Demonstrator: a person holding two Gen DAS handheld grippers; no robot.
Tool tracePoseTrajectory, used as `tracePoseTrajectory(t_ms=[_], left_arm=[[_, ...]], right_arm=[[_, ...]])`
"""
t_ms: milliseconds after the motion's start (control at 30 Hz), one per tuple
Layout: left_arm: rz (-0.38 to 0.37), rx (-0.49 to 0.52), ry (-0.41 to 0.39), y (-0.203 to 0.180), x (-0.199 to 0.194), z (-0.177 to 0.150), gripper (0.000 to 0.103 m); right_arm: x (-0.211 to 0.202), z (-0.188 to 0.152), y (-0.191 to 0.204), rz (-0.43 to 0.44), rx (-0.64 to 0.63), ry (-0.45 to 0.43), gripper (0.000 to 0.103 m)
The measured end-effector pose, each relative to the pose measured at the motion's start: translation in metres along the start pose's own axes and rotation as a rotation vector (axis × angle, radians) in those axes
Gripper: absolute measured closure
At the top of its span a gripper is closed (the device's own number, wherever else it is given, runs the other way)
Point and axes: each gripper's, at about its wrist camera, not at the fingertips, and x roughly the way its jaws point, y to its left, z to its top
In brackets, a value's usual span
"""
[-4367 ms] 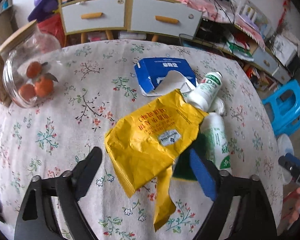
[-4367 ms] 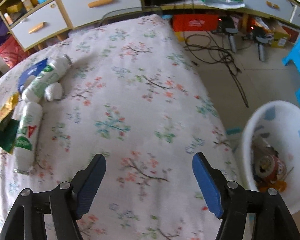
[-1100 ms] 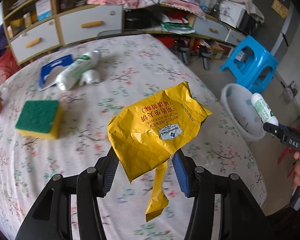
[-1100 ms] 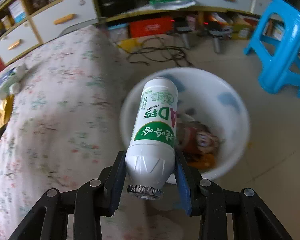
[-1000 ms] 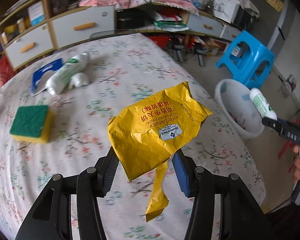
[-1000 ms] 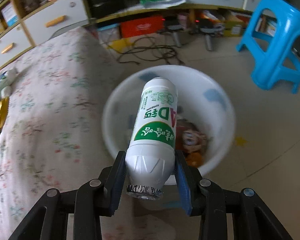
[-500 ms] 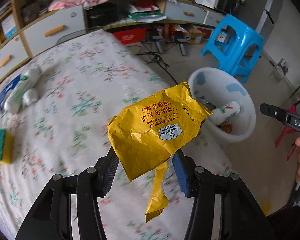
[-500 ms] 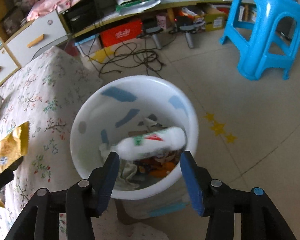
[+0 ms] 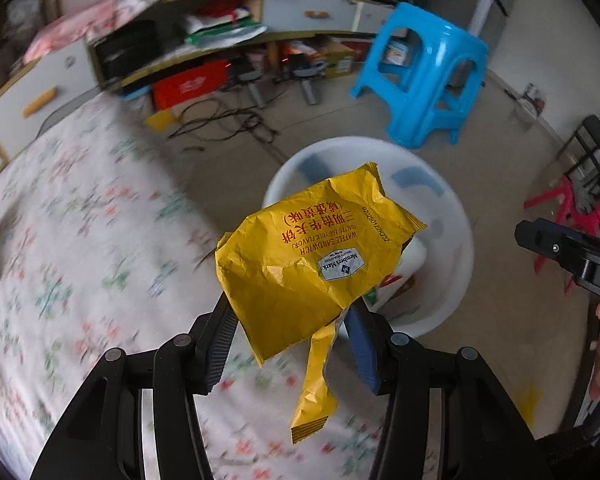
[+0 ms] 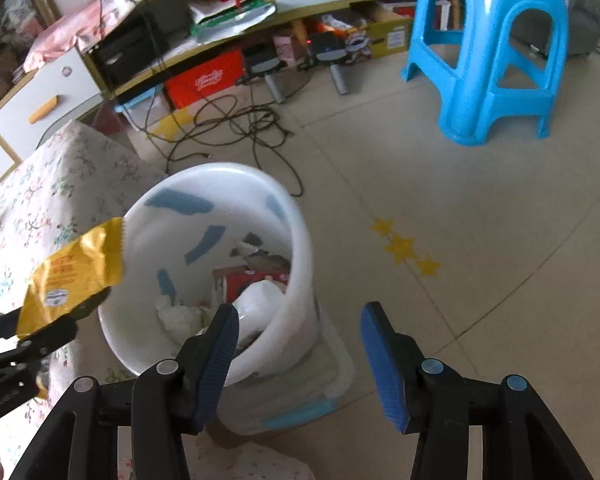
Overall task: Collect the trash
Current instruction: 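Carry packet and bottle over the bucket and open both tools to drop them, then move both tools back over the table toward the sponge and tissue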
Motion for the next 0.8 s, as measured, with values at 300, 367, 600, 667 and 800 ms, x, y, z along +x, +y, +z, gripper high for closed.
tracePoseTrajectory(t_ms=[300,367,600,667,800], left_arm=[[0.032,0.073,-0.016,-0.018,0.014,0.015,0.024],[0.056,0.073,-0.013,-0.018,0.014,0.016,0.018],[0.092,0.051,-0.022,-0.007,0.007,0.009,0.012],[0.088,0.044,-0.023,-0.004,0.004,0.007,0.009],[0.091,0.041,-0.038,0.005,-0.01,0.0,0.005]], right_arm=[[-0.007,0.003,-0.013,0.005,0.04,-0.012,0.044],[-0.009,0.003,-0.014,0.007,0.042,-0.019,0.04],[-0.017,0.004,-0.007,0.016,0.027,-0.043,0.035],[-0.018,0.004,-0.003,0.017,0.02,-0.045,0.035],[-0.02,0.005,0.007,0.025,0.005,-0.049,0.033]])
